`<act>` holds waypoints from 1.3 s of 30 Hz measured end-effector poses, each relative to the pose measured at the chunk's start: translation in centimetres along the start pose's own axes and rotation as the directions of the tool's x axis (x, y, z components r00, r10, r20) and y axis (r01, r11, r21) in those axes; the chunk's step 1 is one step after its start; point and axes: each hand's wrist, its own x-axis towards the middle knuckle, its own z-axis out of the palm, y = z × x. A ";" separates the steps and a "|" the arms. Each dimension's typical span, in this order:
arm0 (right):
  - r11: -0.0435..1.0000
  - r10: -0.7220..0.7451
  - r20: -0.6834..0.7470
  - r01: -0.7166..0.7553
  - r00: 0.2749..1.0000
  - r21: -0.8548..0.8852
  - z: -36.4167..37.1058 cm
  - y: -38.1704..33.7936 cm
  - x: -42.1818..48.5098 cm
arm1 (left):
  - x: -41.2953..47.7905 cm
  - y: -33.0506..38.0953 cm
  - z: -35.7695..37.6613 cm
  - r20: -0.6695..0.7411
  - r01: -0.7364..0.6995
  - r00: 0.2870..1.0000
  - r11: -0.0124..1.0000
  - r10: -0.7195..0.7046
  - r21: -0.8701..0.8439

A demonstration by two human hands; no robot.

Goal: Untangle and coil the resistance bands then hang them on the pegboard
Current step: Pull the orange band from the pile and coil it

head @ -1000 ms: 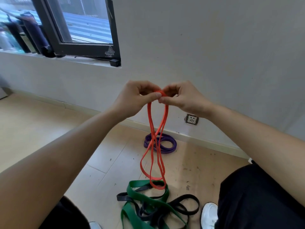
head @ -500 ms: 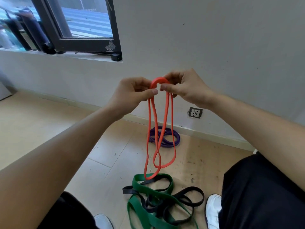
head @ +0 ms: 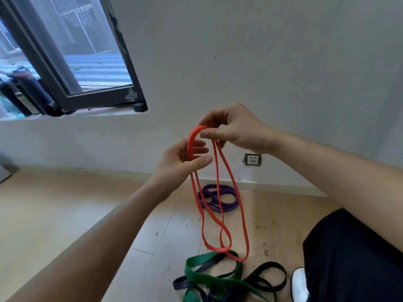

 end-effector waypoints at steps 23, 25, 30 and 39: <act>0.862 0.132 -0.277 0.027 0.952 0.506 -6.7 2.7 -1.2 | 0.3 -1.8 3.4 0.175 0.070 0.982 0.997 -0.073 0.022; 0.869 0.149 -0.313 0.027 0.938 0.493 -7.1 2.9 -1.2 | 0.4 -2.1 3.2 0.203 0.094 0.974 0.994 -0.103 0.054; 0.872 0.165 -0.430 0.073 0.887 0.484 -8.0 3.2 -1.1 | 0.5 -3.1 2.9 0.283 0.093 0.949 0.982 -0.137 0.165; 0.885 0.345 -0.305 -0.200 0.888 0.420 -10.2 8.9 -2.7 | 0.7 -3.3 -0.9 0.142 0.060 0.987 0.993 -0.074 0.097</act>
